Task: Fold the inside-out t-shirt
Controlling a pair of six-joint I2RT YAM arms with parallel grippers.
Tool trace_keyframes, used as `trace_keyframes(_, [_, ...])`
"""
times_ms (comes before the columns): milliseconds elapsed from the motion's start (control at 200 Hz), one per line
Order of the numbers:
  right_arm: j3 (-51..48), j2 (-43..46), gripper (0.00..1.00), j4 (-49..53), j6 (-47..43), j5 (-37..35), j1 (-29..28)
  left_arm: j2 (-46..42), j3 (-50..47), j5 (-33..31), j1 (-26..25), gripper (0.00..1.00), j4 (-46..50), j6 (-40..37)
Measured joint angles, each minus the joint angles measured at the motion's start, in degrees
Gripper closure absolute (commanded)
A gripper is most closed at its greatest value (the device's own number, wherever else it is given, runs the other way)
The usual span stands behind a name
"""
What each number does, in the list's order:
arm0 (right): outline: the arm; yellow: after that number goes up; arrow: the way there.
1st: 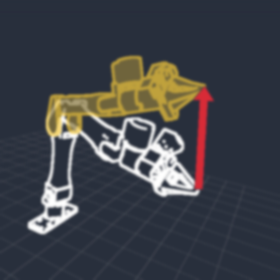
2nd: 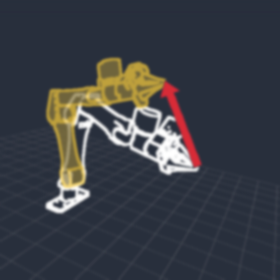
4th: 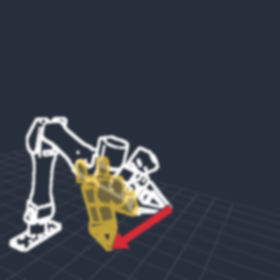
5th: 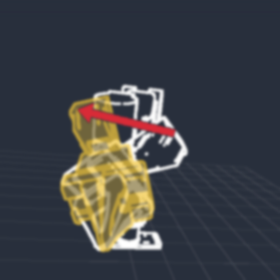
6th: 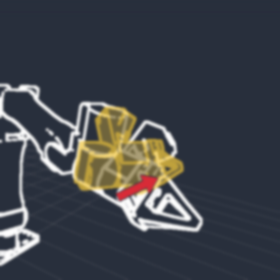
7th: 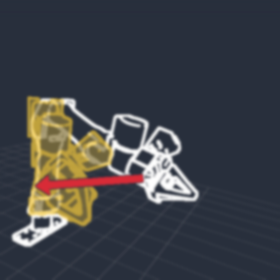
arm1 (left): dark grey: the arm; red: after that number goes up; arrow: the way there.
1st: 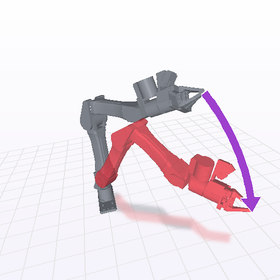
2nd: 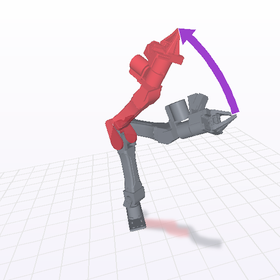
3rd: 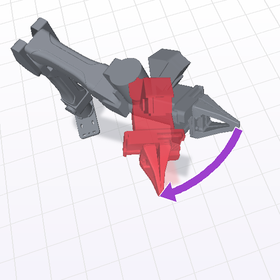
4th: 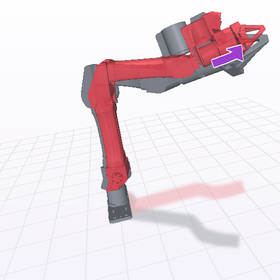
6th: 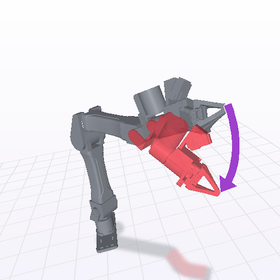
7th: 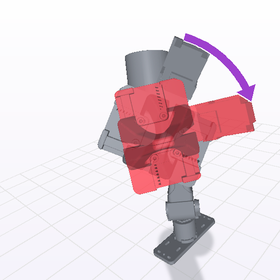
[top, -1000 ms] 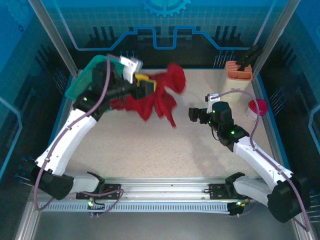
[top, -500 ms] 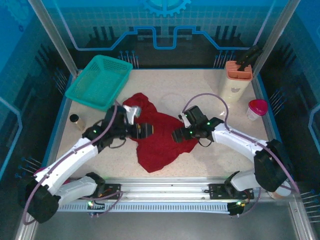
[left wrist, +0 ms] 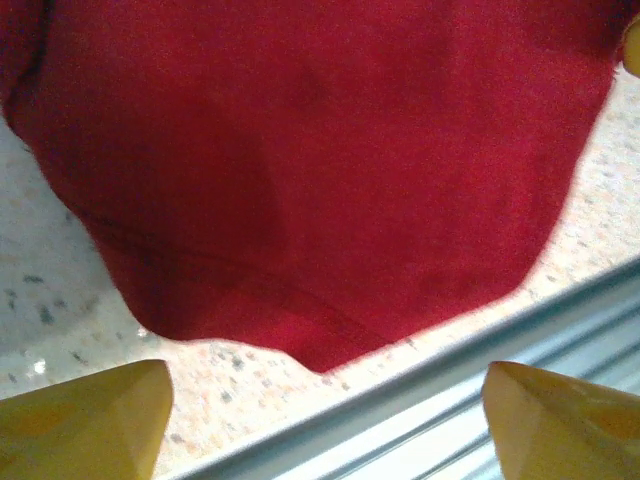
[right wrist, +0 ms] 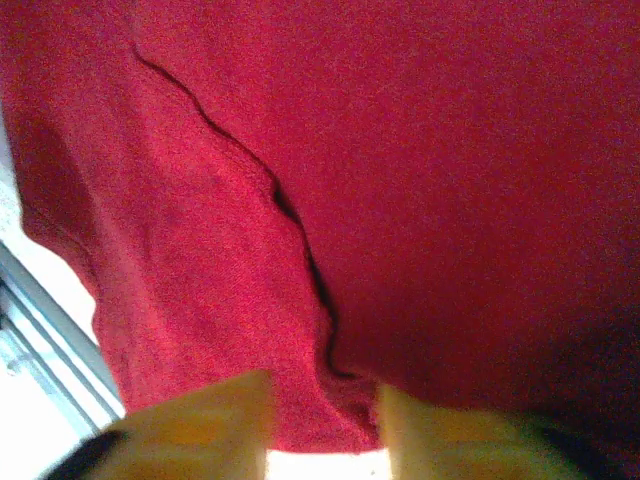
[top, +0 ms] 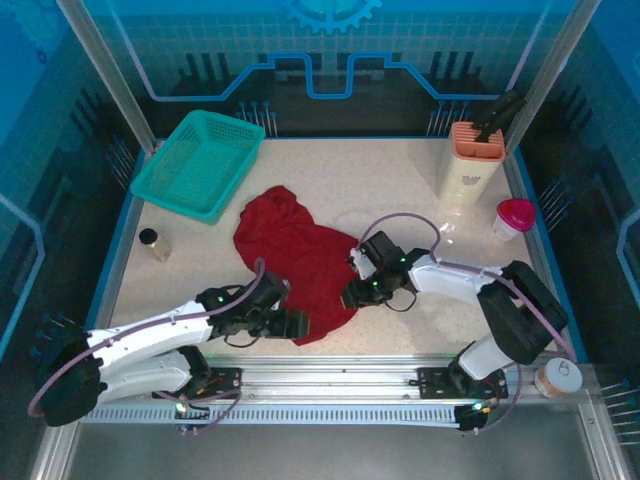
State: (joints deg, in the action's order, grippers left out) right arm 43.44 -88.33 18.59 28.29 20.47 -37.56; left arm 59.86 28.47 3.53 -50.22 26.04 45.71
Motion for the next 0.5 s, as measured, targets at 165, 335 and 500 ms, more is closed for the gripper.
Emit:
trace_keyframes(165, [-2.5, 3.3, 1.00, -1.0, 1.1, -1.1, 1.4, 0.7, -4.0, -5.4, 0.0, 0.92, -4.1, 0.9])
trace_keyframes(335, [-2.4, 19.3, 1.00, 1.7, -0.5, -4.4, 3.6, 0.5, -1.9, -8.0, 0.1, 1.00, -5.0, -0.9])
trace_keyframes(500, [2.3, 24.9, 1.00, 7.4, -8.2, -11.6, 0.0, -4.4, 8.8, -9.3, 0.2, 1.00, 4.7, -2.8])
